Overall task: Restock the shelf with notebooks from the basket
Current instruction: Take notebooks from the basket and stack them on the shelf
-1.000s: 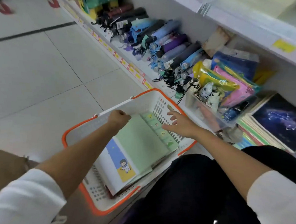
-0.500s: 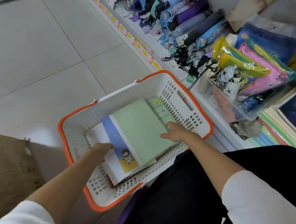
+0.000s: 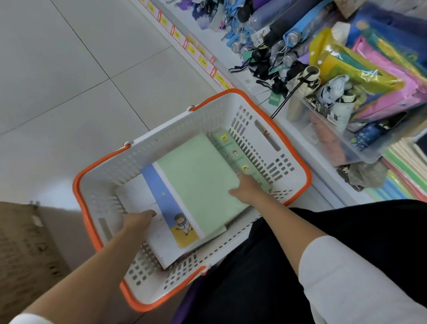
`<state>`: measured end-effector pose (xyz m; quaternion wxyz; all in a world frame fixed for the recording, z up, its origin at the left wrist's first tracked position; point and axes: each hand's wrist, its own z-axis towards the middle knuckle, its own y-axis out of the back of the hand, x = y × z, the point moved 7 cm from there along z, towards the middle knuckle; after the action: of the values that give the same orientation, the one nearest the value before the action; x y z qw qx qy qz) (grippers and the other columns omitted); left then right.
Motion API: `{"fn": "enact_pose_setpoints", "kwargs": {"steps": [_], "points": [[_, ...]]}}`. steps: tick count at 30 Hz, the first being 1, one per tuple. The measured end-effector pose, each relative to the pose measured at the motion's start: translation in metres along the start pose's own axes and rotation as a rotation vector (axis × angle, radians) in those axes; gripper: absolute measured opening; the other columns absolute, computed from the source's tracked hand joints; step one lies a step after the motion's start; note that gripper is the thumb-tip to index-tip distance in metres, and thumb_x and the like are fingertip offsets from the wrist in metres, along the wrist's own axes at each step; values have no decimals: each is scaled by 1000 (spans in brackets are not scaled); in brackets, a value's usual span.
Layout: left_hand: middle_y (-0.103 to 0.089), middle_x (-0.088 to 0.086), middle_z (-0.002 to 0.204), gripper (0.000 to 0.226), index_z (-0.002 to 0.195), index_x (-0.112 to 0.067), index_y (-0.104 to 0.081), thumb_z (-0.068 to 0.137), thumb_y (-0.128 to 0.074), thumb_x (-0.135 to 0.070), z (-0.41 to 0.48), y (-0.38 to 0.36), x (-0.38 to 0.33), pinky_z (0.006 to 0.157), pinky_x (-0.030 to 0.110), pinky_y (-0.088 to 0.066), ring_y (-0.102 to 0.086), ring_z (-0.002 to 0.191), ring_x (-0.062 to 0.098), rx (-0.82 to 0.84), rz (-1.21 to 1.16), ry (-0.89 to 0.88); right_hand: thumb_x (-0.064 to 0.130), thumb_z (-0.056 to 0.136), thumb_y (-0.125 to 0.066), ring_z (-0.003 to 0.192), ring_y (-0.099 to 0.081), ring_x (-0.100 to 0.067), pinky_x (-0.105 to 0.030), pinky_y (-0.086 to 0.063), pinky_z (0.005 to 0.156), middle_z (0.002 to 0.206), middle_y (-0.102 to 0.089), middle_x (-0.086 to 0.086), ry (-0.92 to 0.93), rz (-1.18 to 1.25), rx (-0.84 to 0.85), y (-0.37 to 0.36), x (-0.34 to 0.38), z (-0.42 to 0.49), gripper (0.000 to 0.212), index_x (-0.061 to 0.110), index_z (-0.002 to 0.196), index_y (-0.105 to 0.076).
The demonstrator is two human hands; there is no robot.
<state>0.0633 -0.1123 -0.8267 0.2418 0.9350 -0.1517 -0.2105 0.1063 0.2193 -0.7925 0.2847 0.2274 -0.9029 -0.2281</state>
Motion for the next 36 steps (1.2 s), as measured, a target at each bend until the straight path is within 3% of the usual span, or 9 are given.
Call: {"fn": "enact_pose_setpoints", "kwargs": {"steps": [8,12,16,18,21,26,29,34,36], "points": [[-60,13,125,54,131,-9,-51,86,-70,-31,16,3,7,96,54,-48,-59,111,35,151,-348,-98,9,93,-52,102,-57,-25,-38,-51,90,129,-53,-8,76,118,126,-19,9,-5,46,16,138,-41],[-62,15,120,61,128,-5,-52,80,-75,-35,14,-1,3,94,54,-49,-60,108,36,227,-329,-133,8,94,-50,117,-54,-29,-42,-45,101,136,-49,-15,149,18,166,-38,28,-11,44,10,138,-41],[-50,20,134,78,137,2,-39,78,-76,-35,15,-9,2,100,45,-45,-52,120,38,107,-111,-95,4,94,-47,112,-50,-28,-33,-42,91,130,-46,-14,133,-178,88,-49,30,-11,33,9,127,-44],[-52,18,131,51,131,-3,-48,89,-65,-27,6,-10,-11,97,36,-44,-51,120,33,-2,-173,-107,3,89,-51,107,-47,-27,-34,-44,92,129,-40,-11,146,-213,44,-45,26,-9,26,12,113,-49],[-61,15,110,22,109,-3,-60,89,-61,-12,-12,-22,-27,71,29,-41,-58,89,25,89,-86,-119,5,91,-55,123,-45,-27,-34,-41,99,149,-28,-8,142,-112,109,-43,16,-8,49,17,136,-41],[-45,12,119,57,131,-1,-40,85,-70,-15,-19,-27,-34,84,36,-40,-46,104,25,203,-160,-25,6,93,-51,142,-30,-25,-36,-32,113,158,-21,-2,105,59,162,-49,19,-13,79,21,155,-5],[-48,7,110,49,123,-8,-46,83,-72,-17,-23,-34,-33,96,46,-42,-49,103,23,338,-251,58,8,89,-53,134,-40,-26,-36,-37,109,151,-35,-6,64,60,127,-49,23,-17,70,13,151,-20],[-48,2,80,35,102,-13,-50,80,-75,-24,-27,-50,-30,86,33,-41,-48,71,15,427,-257,88,7,91,-53,114,-56,-30,-37,-48,95,129,-55,-12,9,235,63,-29,26,-21,42,3,131,-47],[-54,4,94,41,112,-12,-52,81,-74,-29,-32,-50,-34,91,33,-38,-56,88,18,412,-170,37,10,91,-54,108,-60,-29,-41,-50,97,123,-61,-11,35,286,91,-25,31,-27,31,6,122,-55]]}}
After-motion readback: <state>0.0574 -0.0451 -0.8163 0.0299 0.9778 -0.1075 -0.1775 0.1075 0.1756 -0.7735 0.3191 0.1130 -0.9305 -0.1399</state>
